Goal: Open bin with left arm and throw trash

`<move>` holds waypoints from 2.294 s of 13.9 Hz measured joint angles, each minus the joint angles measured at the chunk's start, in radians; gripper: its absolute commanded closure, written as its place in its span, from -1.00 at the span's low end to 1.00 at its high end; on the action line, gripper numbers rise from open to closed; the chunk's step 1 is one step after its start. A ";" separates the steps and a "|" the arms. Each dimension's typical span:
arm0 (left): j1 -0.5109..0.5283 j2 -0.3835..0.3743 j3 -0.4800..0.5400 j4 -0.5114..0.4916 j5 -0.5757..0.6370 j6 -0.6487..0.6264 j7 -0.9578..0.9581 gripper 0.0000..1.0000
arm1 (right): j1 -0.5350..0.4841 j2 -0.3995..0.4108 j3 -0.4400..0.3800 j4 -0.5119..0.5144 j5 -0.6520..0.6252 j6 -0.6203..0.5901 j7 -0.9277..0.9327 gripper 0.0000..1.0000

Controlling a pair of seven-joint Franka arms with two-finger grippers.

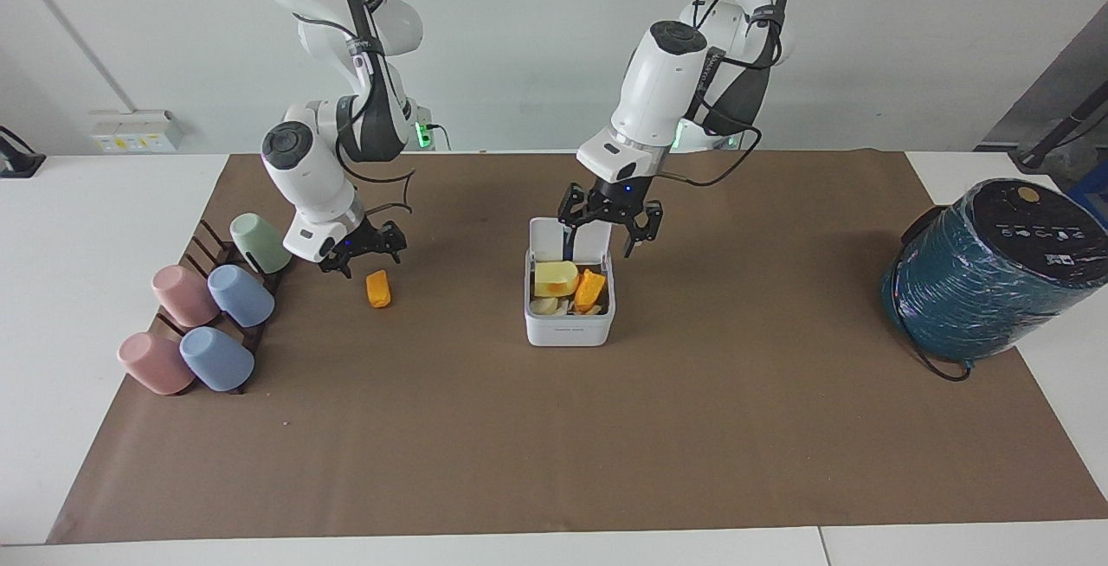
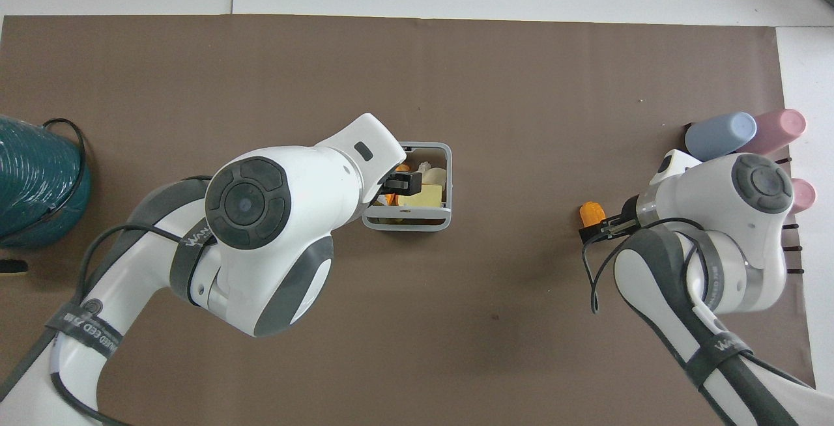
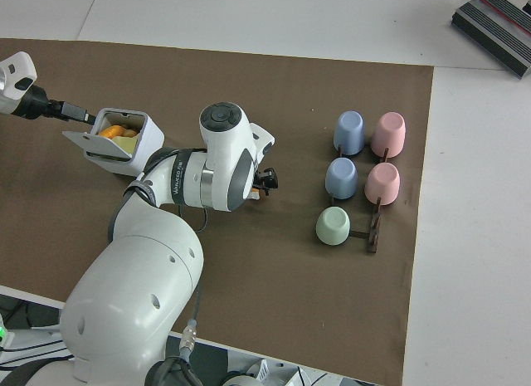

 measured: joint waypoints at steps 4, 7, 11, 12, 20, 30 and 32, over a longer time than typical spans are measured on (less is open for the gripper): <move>0.048 -0.055 0.014 0.005 0.000 -0.167 0.000 -1.00 | 0.000 -0.003 0.005 -0.066 0.000 0.095 -0.008 -0.81; 0.149 -0.125 0.019 0.005 0.000 -0.274 0.063 -1.00 | 0.001 -0.003 0.005 -0.083 -0.001 0.127 -0.028 -0.79; 0.286 -0.179 0.024 0.019 0.000 -0.349 0.177 -1.00 | 0.006 0.003 0.013 -0.041 0.000 0.138 -0.028 -0.77; 0.307 -0.180 0.025 0.042 0.000 -0.372 0.191 -1.00 | 0.006 0.006 0.013 -0.032 0.000 0.149 -0.028 -0.66; 0.388 -0.117 0.025 0.330 0.052 -0.605 0.254 -1.00 | 0.005 0.030 0.013 -0.029 0.000 0.191 -0.028 0.54; 0.417 -0.108 0.025 0.330 0.053 -0.609 0.286 -1.00 | 0.084 0.030 0.025 0.298 0.004 -0.151 0.266 1.00; 0.436 -0.108 0.026 0.331 0.054 -0.609 0.335 -1.00 | 0.130 0.051 0.026 0.420 0.044 -0.208 0.292 1.00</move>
